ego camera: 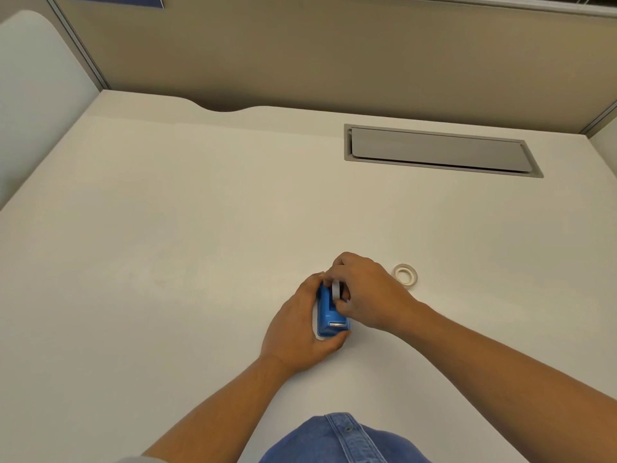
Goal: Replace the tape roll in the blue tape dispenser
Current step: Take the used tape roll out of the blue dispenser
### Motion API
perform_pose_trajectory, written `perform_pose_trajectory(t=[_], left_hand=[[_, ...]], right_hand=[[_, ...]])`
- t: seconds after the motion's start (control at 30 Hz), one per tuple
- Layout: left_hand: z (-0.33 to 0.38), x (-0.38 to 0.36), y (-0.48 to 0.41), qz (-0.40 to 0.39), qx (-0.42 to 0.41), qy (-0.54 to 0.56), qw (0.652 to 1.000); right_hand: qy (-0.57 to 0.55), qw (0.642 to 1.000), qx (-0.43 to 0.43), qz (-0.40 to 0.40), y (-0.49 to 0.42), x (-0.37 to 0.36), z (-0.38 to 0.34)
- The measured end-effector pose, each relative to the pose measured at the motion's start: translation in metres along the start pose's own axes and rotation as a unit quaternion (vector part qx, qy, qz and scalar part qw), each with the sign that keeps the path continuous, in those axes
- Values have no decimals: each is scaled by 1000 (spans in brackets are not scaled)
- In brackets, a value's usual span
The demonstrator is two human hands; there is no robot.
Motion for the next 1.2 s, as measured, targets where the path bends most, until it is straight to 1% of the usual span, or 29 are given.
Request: perform_pose_trajectory(t=[0.17,0.3,0.47,0.7,0.83,0.9,0.97,1.0,1.07,1.1,1.17,1.2], left_hand=[[4,1,-2,8,-3,-15,1000],[10,-1,-6,6,-13,-63,998],[9,-1,-5,9,-12,-61,998],[7,-2,-7,2,-6,-69,998],[5,-3,-7,-20,7,-65,998],[8,-4,-5,-60,3,-29,998],[12,-2,3,-89,8,43,995],[15,3,8,-80,18,74,994],[23,16,22,-32,44,129,990],[29,19,28,-21,54,169,984],[47,19,39,-32,51,270,961],[59,20,43,-37,42,299,952]], right_hand=[[24,1000,11,-7,-1,1,-4],[29,999,16,-4,0,3,-5],[31,999,23,-3,1,4,-8],[-8,996,60,70,11,41,-29],[-25,996,40,82,25,48,-31],[-38,996,27,80,34,46,-29],[-62,995,25,79,44,43,-28],[-80,993,28,79,50,42,-28],[-114,989,39,82,62,40,-28],[-121,988,44,82,68,38,-29],[-135,986,55,74,79,32,-31],[-145,985,62,70,84,30,-33]])
Point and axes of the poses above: each hand's wrist, its own y-axis away from the middle knuckle, its own x-axis out of the back of the hand, z = x × y, the point moved 8 cm from there along -y, towards the middle knuckle, and after that the axes turned 13 degrees about -z, right-handed, at the moved point
